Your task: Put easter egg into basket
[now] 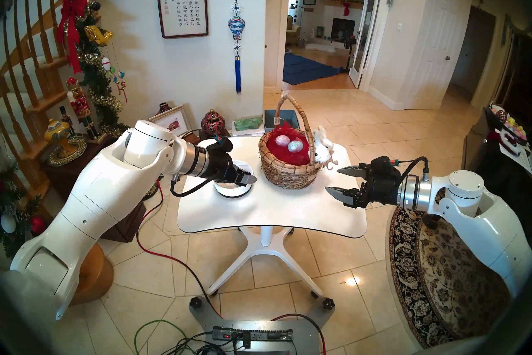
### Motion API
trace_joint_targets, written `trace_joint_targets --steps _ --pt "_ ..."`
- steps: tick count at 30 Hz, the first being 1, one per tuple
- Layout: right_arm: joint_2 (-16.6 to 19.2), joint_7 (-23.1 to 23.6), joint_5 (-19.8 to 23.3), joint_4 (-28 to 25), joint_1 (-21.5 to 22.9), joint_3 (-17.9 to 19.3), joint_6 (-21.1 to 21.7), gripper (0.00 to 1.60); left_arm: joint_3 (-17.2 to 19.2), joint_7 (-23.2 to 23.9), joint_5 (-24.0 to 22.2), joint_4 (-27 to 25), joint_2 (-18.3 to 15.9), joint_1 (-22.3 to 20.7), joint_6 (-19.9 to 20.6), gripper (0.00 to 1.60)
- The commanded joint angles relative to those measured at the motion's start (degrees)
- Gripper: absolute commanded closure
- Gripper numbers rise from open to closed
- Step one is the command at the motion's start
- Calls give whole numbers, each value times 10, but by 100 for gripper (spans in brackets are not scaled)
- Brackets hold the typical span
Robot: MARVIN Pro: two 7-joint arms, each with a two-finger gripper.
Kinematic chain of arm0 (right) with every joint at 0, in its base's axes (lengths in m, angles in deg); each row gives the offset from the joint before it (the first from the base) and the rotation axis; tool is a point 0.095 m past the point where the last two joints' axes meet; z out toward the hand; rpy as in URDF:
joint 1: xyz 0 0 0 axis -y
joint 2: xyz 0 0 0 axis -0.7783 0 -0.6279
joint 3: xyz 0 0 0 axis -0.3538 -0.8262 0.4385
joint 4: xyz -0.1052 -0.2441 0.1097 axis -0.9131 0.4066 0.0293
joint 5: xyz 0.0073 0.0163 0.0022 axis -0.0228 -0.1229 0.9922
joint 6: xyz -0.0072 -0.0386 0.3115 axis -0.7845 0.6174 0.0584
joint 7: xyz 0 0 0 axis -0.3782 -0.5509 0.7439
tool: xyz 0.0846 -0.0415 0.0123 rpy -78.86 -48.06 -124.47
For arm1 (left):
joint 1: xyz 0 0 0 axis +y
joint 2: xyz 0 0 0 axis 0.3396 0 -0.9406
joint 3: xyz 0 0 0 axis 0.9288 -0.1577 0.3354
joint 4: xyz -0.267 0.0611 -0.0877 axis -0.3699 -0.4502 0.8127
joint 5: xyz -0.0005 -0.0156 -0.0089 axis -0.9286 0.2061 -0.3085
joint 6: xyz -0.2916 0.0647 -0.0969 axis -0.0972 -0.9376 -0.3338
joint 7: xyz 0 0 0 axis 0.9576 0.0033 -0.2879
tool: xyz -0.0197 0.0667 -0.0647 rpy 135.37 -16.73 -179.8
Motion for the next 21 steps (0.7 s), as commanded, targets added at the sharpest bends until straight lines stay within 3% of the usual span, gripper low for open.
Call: trace_joint_targets --steps 1,21 --pt "1 -1 1 -1 1 5 -1 0 -4 -3 4 4 9 -13 2 23" --pt "1 -1 1 -1 1 5 -1 0 -18 -21 22 46 35 -34 -4 24"
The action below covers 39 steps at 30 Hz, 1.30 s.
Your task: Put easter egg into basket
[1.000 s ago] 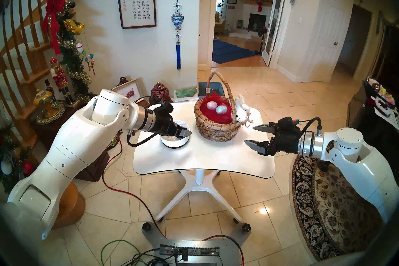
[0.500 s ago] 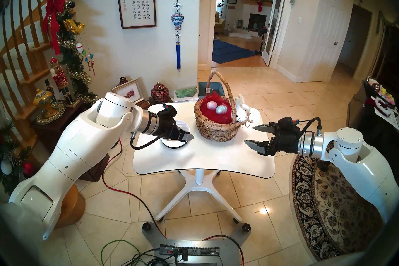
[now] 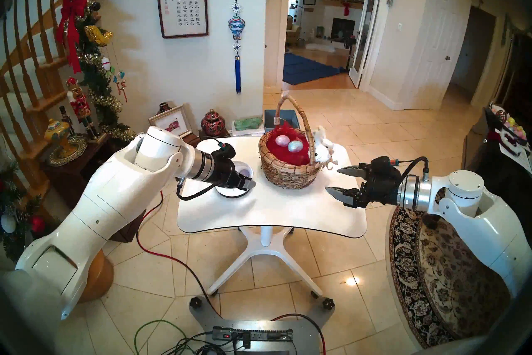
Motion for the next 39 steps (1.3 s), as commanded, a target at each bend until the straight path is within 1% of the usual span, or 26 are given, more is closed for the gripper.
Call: trace_joint_targets --steps 1,20,26,36,39 --pt "1 -1 1 -1 1 5 -1 0 6 6 -5 -2 9 -17 -2 24" --pt "1 -1 1 -1 1 5 -1 0 13 9 -12 2 14 -21 2 24" --pt "1 -1 1 -1 1 5 -1 0 8 -1 0 8 18 -24 -9 24" --pt "1 -1 1 -1 1 5 -1 0 9 -8 6 16 25 -22 -20 24" --pt "1 -1 1 -1 1 5 -1 0 9 -11 11 17 27 -20 -29 25"
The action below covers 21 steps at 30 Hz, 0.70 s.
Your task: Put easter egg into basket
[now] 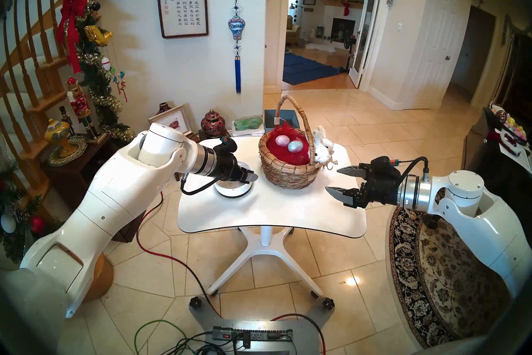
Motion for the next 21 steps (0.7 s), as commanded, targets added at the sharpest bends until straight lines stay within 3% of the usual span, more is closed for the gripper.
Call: trace_joint_targets --steps 1,21 --pt "1 -1 1 -1 1 5 -1 0 3 -1 2 -2 6 -9 -15 25" --pt "1 -1 1 -1 1 5 -1 0 -4 -14 24 -3 9 0 -41 25"
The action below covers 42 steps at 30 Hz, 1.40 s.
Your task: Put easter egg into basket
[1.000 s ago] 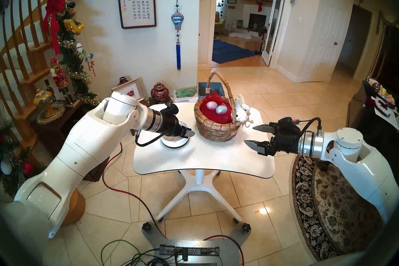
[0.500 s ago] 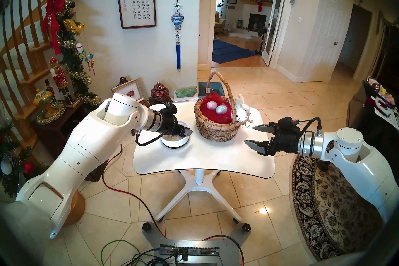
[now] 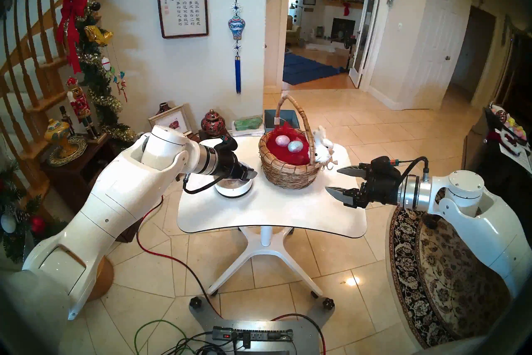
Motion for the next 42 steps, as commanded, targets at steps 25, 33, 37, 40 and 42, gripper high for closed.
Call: trace_joint_targets --steps 25,33,37,40,42 --pt "1 -1 1 -1 1 5 -2 0 -5 24 7 16 -6 -12 11 33" --pt "1 -1 1 -1 1 5 -2 0 -1 34 -1 20 -6 -15 21 74" --pt "1 -1 1 -1 1 5 -2 0 0 38 -2 20 -7 -17 24 80" --pt "1 -1 1 -1 1 5 -2 0 -2 39 0 20 -8 -18 25 75" --pt "1 -1 1 -1 1 5 -2 0 -3 41 1 20 -9 -18 26 63"
